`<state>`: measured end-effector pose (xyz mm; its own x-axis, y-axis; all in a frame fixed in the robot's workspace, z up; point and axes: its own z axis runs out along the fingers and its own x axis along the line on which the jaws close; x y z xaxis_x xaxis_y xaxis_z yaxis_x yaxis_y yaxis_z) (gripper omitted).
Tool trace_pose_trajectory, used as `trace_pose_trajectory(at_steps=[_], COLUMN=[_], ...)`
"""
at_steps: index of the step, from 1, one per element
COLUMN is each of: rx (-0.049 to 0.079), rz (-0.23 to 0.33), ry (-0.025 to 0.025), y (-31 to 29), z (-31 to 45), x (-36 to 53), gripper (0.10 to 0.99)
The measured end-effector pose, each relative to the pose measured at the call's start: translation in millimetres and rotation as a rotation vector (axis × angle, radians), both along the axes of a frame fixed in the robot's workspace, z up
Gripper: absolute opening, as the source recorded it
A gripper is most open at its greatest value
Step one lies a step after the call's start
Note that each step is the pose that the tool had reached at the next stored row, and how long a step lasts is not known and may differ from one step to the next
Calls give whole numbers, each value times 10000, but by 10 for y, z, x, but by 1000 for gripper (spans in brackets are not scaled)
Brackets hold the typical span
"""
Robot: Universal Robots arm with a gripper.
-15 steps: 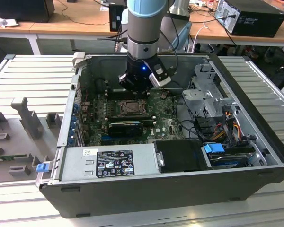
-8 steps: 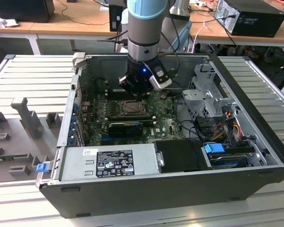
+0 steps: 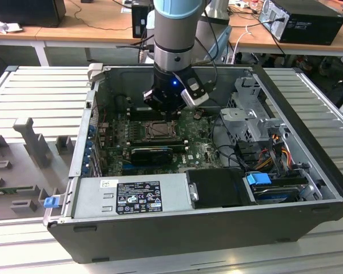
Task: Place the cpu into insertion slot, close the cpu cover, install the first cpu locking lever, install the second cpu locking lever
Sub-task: 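Install the second cpu locking lever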
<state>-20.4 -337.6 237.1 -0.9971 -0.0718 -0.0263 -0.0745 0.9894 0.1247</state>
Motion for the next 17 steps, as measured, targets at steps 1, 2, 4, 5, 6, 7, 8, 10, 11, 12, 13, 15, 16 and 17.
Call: trace_pose_trajectory(at_steps=[1, 2, 4, 5, 6, 7, 8, 10, 11, 12, 13, 15, 16, 17], rx=[1, 2, 1, 1, 2, 16, 51, 120, 164, 200, 228, 263, 269, 284], rz=[-2, -1, 0, 0, 0, 0, -1, 4, 12, 17, 21, 31, 38, 74], ry=[0, 0, 2, 14, 87, 127, 152, 158, 158, 159, 158, 158, 158, 159], y=[-55, -95, -182, -200, -226, -246, -264, -304, -344, -367, -388, -427, -434, -446], z=[-1, -2, -7, -10, -15, -18, -20, -23, -27, -30, -32, -36, -37, -42], x=[-4, -5, -6, -6, -6, -6, -6, -7, -8, -10, -14, -46, -66, -155], gripper=[106, 106, 106, 106, 106, 106, 106, 106, 106, 106, 106, 106, 106, 106])
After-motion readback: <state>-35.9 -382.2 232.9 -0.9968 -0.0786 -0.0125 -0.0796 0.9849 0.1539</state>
